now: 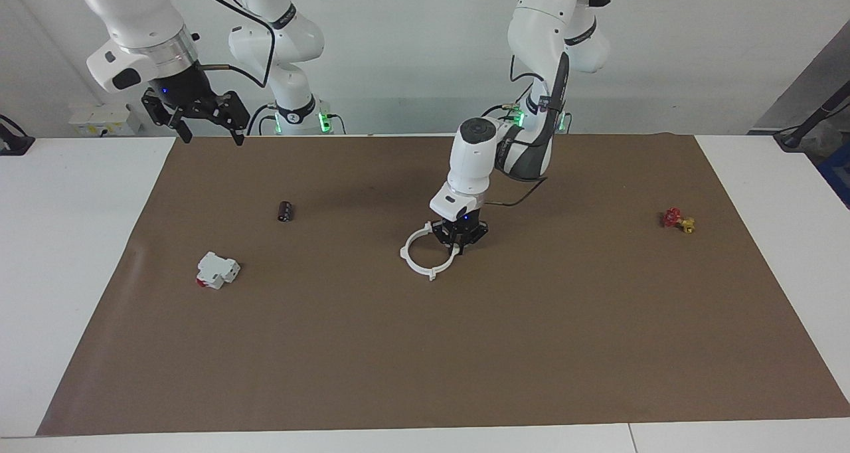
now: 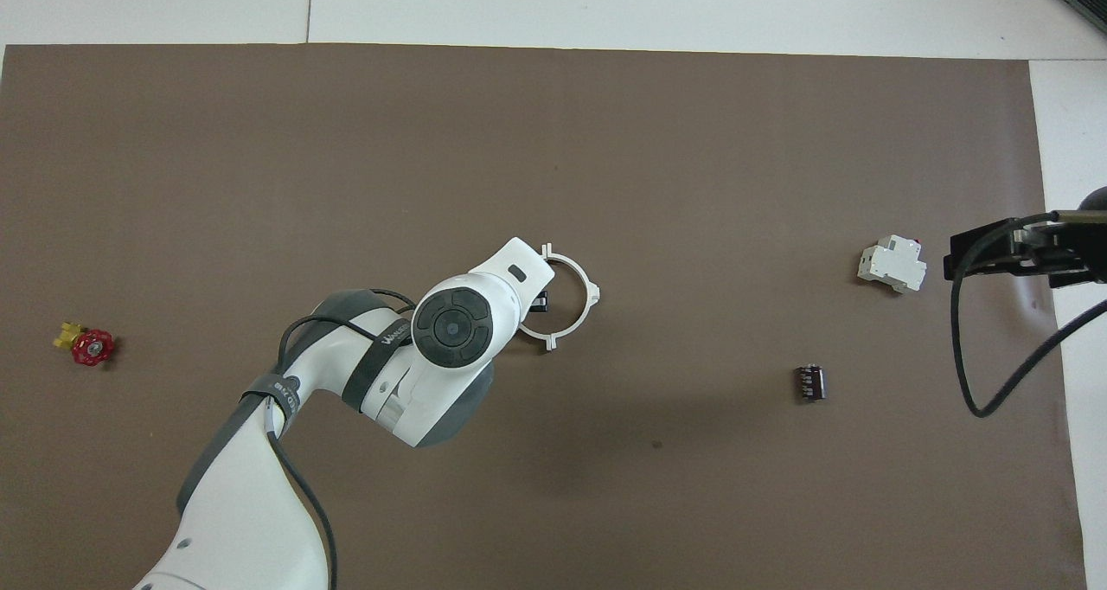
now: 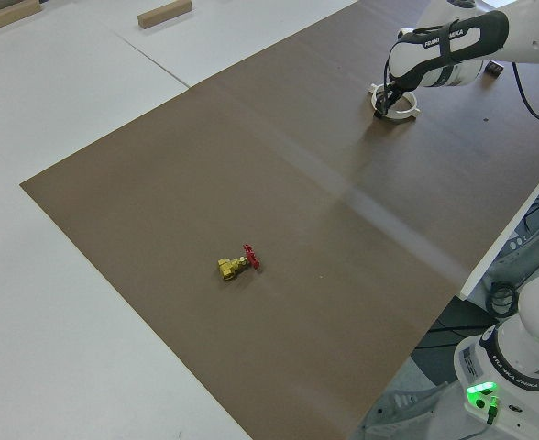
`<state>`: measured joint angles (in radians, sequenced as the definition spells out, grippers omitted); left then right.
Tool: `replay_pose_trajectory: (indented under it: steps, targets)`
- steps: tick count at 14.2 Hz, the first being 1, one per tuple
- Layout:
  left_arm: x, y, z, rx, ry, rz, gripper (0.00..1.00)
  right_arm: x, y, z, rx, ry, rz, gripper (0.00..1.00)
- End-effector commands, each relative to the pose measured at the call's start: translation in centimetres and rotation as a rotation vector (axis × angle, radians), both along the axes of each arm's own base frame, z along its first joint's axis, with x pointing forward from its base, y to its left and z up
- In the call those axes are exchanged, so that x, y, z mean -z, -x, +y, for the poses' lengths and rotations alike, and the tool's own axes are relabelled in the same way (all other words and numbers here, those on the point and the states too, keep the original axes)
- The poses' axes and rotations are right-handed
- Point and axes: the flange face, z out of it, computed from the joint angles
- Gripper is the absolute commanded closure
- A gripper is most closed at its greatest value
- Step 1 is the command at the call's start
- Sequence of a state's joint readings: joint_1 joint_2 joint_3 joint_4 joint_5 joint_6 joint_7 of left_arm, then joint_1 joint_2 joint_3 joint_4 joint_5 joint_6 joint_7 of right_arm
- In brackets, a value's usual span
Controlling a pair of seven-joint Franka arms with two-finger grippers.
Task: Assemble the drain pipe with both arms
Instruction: 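Press the held clamp onto the centre clamp with the left gripper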
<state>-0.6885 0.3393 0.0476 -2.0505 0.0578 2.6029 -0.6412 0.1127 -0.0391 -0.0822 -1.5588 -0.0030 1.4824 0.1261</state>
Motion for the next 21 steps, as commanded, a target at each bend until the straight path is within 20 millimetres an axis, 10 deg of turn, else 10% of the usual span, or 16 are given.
replay_pose_trajectory:
  steps: [1, 9, 11, 12, 21]
  targets:
    - [0.5, 0.1, 0.5, 0.006, 0.005, -0.029, 1.00, -0.2, 0.5, 0.0, -0.023, -0.023, 0.008, 0.00]
    - [0.5, -0.2, 0.8, 0.009, 0.006, -0.033, 1.00, -0.2, 0.5, 0.0, -0.023, -0.023, 0.008, 0.00]
    - [0.4, -0.2, 0.8, 0.006, 0.007, -0.035, 0.27, -0.2, 0.5, 0.0, -0.023, -0.023, 0.008, 0.00]
    - [0.4, -0.3, 0.9, 0.004, 0.007, -0.035, 0.13, -0.2, 0.5, 0.0, -0.023, -0.023, 0.008, 0.00]
    - [-4.0, -2.3, 3.3, -0.045, 0.026, -0.064, 0.00, -0.2, 0.5, 0.0, -0.023, -0.023, 0.008, 0.00]
